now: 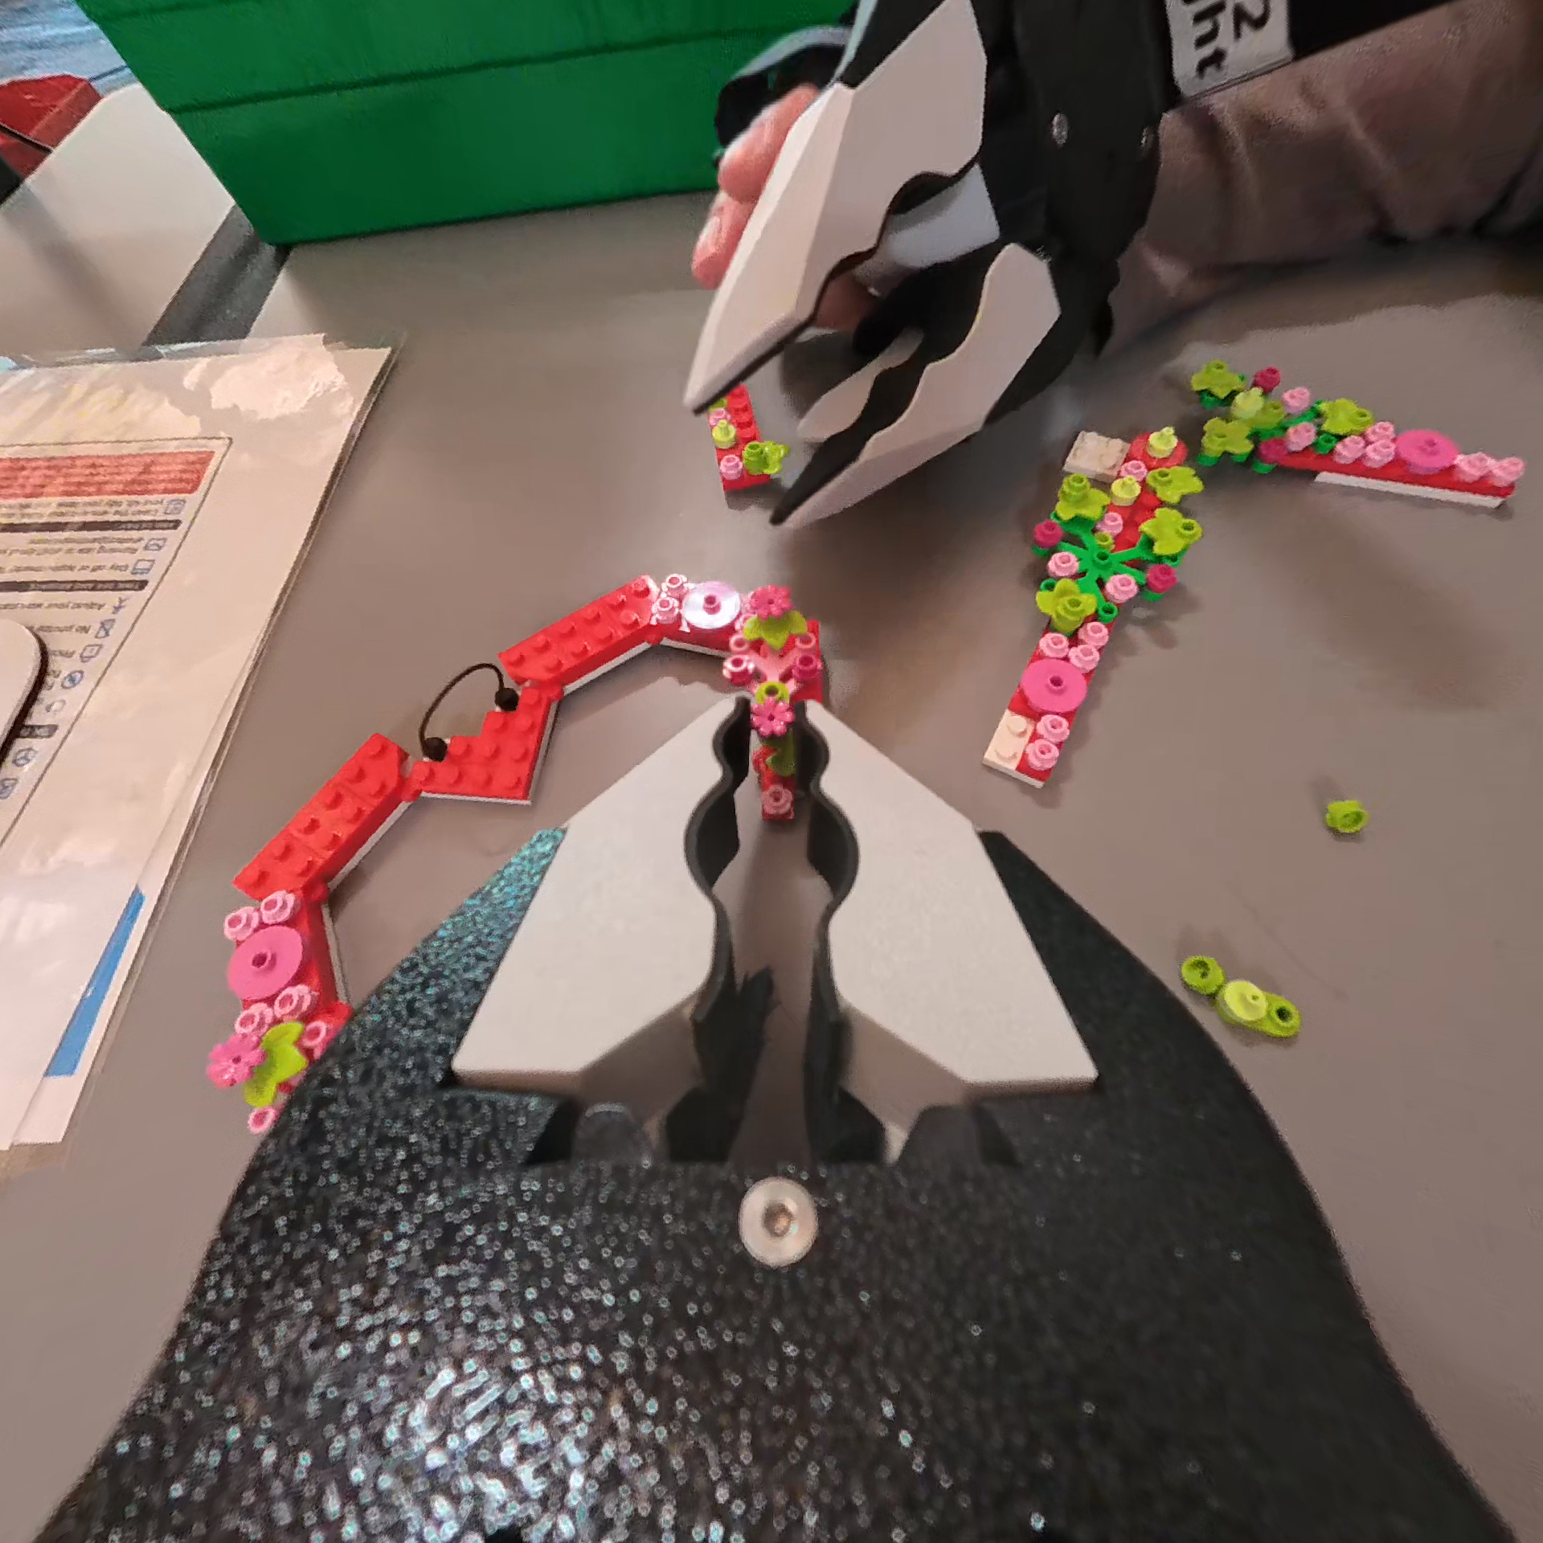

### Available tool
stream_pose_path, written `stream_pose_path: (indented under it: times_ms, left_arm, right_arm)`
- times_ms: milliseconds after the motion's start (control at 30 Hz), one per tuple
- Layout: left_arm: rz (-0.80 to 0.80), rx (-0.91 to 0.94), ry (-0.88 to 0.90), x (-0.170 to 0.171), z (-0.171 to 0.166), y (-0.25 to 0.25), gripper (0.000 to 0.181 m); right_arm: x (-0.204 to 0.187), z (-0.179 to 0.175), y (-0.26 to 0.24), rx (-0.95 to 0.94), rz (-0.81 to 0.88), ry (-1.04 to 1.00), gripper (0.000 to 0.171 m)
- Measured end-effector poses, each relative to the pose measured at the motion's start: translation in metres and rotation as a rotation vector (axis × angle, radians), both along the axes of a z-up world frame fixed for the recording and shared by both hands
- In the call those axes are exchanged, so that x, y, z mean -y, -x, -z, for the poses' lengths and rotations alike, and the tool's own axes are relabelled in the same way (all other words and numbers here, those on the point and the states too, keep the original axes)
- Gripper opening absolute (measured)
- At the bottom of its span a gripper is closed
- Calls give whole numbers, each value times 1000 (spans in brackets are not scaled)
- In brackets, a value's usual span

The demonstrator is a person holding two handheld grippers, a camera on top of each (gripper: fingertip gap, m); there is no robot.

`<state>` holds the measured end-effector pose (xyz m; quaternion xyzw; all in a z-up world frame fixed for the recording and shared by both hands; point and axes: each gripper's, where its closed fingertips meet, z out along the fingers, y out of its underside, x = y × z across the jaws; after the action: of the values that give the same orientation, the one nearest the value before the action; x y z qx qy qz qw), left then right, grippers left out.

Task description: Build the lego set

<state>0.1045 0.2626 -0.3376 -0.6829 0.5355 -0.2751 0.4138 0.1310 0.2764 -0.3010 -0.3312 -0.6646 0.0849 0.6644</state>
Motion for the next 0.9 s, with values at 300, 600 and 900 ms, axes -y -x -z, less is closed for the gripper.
stream_pose_path:
  times_ms: [300, 600, 900]
  left_arm:
    - [23, -19, 15, 3, 3, -2, 8]
    - [27, -35, 4, 3, 5, -5, 8]
    - [22, -57, -1, 3, 8, -5, 8]
  right_arm:
    - [8, 5, 2, 18, -66, 105, 25]
    - [8, 9, 4, 42, -64, 97, 24]
    - [7, 13, 5, 62, -61, 86, 23]
